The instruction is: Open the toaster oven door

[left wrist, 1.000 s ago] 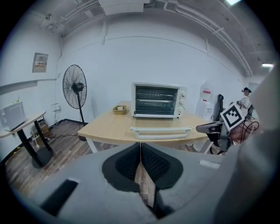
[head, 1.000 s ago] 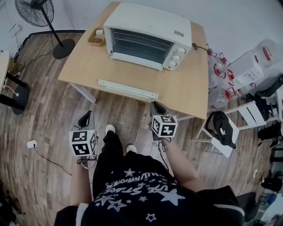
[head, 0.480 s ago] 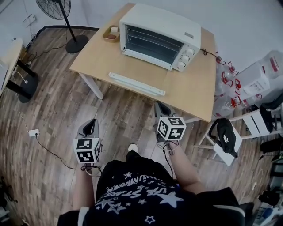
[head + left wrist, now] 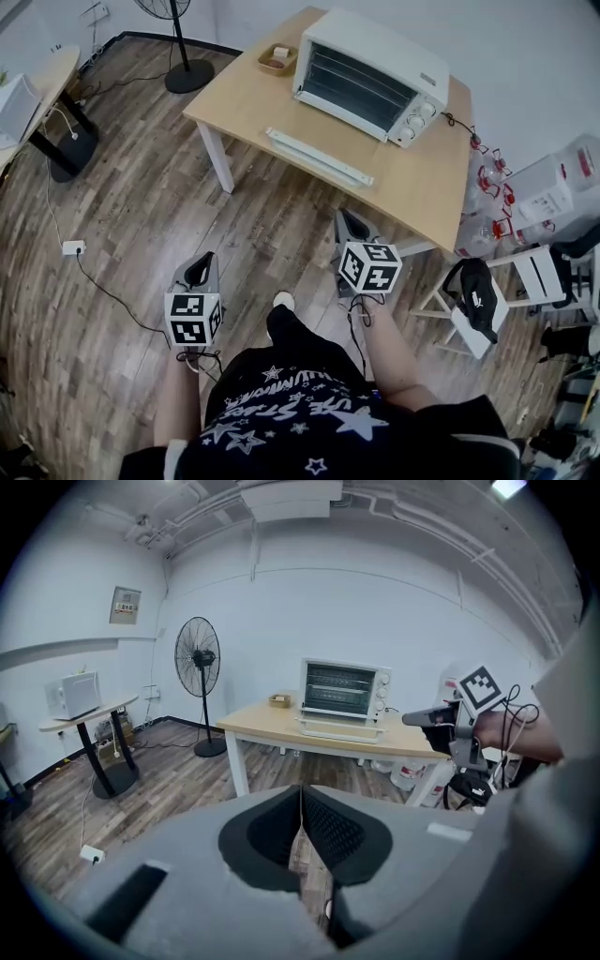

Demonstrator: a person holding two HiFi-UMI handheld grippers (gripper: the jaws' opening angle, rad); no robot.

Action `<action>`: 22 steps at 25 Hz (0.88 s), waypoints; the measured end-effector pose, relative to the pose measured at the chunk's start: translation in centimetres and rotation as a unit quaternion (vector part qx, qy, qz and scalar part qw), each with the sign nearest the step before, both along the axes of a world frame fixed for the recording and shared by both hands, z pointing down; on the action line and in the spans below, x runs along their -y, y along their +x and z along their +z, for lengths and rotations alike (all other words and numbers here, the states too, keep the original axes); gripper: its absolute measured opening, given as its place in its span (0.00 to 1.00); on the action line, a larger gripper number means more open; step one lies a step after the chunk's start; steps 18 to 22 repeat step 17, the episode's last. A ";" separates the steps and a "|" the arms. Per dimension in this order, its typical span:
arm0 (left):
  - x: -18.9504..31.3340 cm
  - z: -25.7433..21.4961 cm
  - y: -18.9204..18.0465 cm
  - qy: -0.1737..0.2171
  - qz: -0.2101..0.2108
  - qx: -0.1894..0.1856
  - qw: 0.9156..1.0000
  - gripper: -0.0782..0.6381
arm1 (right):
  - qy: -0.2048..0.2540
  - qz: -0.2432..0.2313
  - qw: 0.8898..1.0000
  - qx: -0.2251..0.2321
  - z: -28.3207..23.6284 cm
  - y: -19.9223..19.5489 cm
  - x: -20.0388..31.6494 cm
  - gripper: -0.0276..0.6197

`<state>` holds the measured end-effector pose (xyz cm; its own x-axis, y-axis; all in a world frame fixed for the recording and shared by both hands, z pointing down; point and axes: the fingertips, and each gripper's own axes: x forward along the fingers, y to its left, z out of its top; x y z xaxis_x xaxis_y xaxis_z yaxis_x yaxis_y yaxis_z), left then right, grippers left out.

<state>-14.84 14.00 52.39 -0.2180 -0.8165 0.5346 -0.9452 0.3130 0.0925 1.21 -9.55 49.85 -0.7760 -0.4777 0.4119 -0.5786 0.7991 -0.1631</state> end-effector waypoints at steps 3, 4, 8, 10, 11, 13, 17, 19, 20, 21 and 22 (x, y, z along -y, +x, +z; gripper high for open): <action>-3.1 0.0 0.9 0.001 -0.004 0.000 1.000 0.14 | 0.005 -0.006 1.000 0.001 -0.5 0.4 -2.8 0.05; -4.0 -0.1 1.2 0.002 -0.005 0.000 1.000 0.14 | 0.006 -0.008 1.000 0.002 -0.6 0.6 -3.7 0.05; -7.3 -0.6 2.8 0.009 -0.011 0.002 1.000 0.14 | 0.009 -0.018 1.000 0.002 -1.2 1.8 -7.2 0.05; -8.7 -1.0 3.6 0.014 -0.014 0.004 1.000 0.14 | 0.013 -0.022 1.000 0.002 -1.4 2.5 -8.7 0.05; -9.4 -1.1 4.1 0.016 -0.016 0.005 1.000 0.14 | 0.014 -0.023 1.000 0.002 -1.5 2.9 -9.4 0.05; -10.9 -1.2 5.1 0.019 -0.019 0.006 1.000 0.14 | 0.016 -0.025 1.000 0.003 -1.6 3.9 -10.9 0.05; -13.9 -1.0 6.9 0.025 -0.024 0.008 0.999 0.14 | 0.022 -0.032 0.999 0.001 -1.5 5.8 -13.8 0.05; -13.9 -1.0 6.9 0.025 -0.024 0.008 0.999 0.14 | 0.022 -0.032 0.999 0.001 -1.5 5.8 -13.8 0.05; -13.9 -1.0 6.9 0.025 -0.024 0.008 0.999 0.14 | 0.022 -0.032 0.999 0.001 -1.5 5.8 -13.8 0.05; -13.9 -1.0 6.9 0.025 -0.024 0.008 0.999 0.14 | 0.022 -0.032 0.999 0.001 -1.5 5.8 -13.8 0.05; -13.9 -1.0 6.9 0.025 -0.024 0.008 0.999 0.14 | 0.022 -0.032 0.999 0.001 -1.5 5.8 -13.8 0.05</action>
